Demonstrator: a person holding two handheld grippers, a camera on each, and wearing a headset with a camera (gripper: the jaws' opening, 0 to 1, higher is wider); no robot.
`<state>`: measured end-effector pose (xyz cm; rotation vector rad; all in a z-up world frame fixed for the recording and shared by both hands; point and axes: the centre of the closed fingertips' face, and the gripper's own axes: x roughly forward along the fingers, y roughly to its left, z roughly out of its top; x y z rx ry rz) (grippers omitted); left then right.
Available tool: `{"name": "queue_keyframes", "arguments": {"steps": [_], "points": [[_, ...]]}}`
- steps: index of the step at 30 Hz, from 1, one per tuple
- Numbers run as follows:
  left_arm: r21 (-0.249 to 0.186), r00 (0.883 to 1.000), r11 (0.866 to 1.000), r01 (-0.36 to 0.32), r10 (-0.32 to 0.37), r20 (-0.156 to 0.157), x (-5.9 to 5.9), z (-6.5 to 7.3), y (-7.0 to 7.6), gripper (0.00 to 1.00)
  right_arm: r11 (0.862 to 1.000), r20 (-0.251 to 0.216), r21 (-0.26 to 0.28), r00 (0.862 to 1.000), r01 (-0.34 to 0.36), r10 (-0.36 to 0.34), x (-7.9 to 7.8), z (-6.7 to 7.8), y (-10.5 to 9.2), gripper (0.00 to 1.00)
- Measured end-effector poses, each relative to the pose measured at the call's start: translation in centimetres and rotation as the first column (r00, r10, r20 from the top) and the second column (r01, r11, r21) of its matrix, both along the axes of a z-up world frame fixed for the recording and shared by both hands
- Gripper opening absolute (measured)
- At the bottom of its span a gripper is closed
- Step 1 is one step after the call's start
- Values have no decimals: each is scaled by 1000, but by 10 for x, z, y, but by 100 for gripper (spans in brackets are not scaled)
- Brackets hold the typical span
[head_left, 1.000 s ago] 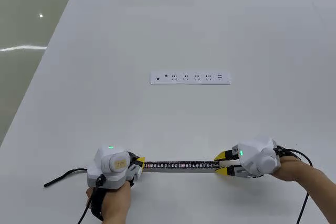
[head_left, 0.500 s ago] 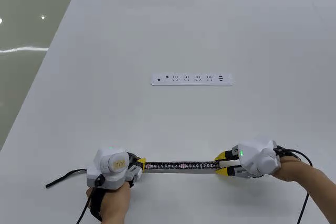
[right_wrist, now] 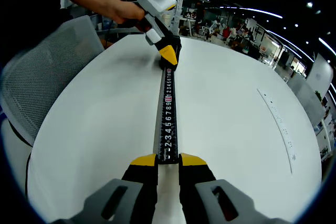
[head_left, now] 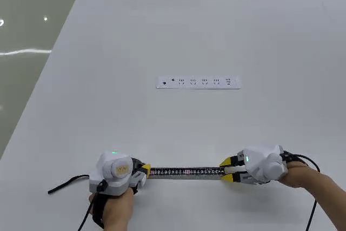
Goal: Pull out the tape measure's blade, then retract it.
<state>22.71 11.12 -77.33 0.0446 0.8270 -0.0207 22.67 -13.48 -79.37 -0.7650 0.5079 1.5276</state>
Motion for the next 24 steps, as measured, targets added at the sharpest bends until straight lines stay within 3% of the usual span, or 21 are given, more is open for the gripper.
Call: {"name": "queue_keyframes", "arguments": {"steps": [12,24], "points": [[-7,1000,1000,-1,1,-2,5,-13,4,64,1000,1,5,1000,-9,9,0,0,7,14],[-18,1000,1000,-8,7,-5,5,-15,7,64,1000,0,15,1000,-18,18,0,1,18,14]]}}
